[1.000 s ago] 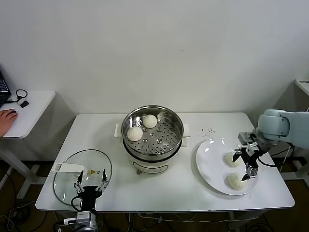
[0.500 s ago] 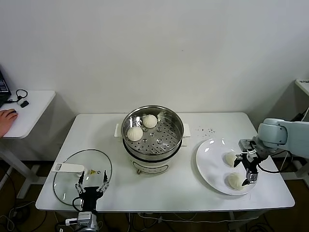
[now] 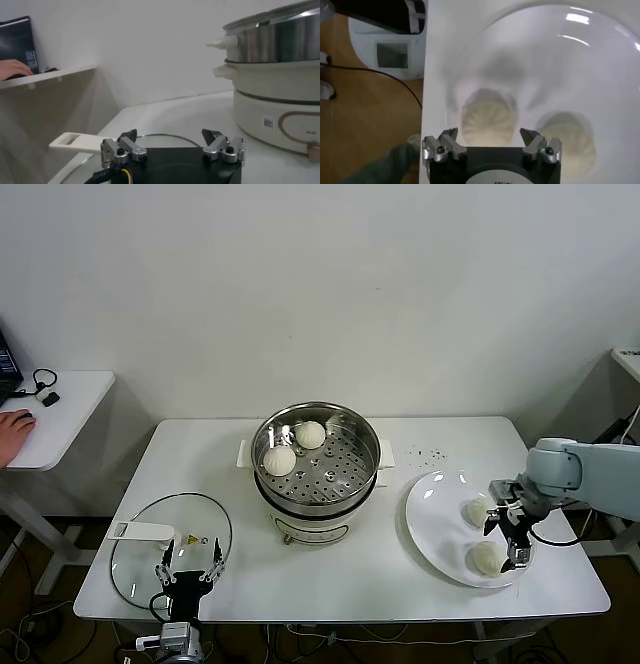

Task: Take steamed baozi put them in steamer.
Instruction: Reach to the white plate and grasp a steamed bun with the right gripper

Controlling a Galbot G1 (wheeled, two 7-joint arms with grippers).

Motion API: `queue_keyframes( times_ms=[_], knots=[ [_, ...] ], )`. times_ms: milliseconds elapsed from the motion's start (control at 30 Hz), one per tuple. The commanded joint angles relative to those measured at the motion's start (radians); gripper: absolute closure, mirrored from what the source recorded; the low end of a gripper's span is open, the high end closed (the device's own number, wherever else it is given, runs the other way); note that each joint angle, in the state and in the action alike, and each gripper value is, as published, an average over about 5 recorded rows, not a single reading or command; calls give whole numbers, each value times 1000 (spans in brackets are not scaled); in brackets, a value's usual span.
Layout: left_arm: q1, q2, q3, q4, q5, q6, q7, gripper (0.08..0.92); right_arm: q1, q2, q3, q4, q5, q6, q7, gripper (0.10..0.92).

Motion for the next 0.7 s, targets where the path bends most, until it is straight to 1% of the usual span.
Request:
queue_keyframes(
  times_ms=[33, 600, 700],
  knots=[
    [0, -49, -1, 1, -1, 0, 1, 177, -54, 14, 23, -23, -11, -1, 2, 203],
    [1, -49, 5, -4, -1, 0, 0, 177, -47, 10, 21, -14, -27, -5, 19, 203],
    [1, -49, 4, -4, -1, 0, 0, 177, -46, 9, 20, -11, -26, -5, 22, 233]
  ],
)
